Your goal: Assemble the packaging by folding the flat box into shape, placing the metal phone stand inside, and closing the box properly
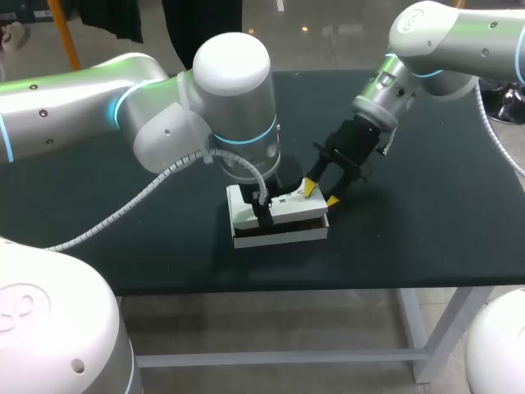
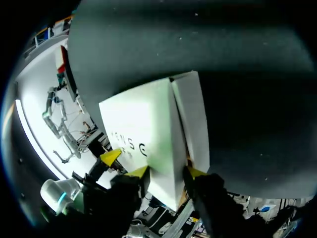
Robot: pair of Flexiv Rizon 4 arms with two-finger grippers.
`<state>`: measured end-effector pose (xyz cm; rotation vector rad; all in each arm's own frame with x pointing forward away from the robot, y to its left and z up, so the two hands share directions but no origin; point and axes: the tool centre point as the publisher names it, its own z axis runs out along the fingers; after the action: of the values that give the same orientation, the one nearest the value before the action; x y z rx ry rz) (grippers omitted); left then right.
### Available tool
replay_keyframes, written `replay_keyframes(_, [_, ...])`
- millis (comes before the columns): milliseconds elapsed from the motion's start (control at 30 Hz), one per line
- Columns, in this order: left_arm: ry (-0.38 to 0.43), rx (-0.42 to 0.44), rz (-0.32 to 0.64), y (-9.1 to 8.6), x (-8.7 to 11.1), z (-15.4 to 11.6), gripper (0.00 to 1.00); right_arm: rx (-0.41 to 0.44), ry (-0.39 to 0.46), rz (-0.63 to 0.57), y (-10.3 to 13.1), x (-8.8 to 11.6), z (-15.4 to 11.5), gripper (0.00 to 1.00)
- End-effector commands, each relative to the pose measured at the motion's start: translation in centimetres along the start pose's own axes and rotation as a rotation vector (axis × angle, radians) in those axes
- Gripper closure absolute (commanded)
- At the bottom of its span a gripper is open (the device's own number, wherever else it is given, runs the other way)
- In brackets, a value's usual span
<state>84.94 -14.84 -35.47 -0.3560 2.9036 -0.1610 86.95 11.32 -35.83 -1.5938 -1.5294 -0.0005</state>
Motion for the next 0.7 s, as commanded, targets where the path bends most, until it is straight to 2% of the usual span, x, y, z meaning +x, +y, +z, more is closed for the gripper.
replay_keyframes(33, [-0.001, -0.004, 0.002, 0.11, 0.32, 0.31, 0.50, -0.004, -0.001, 0.004, -0.14, -0.22, -0.12, 0.50])
replay_keyframes(700, [0.007, -0.014, 0.017, 0.00, 0.97, 0.90, 0.49, -0.004, 0.003, 0.003, -0.22, -0.54, -0.03, 0.51])
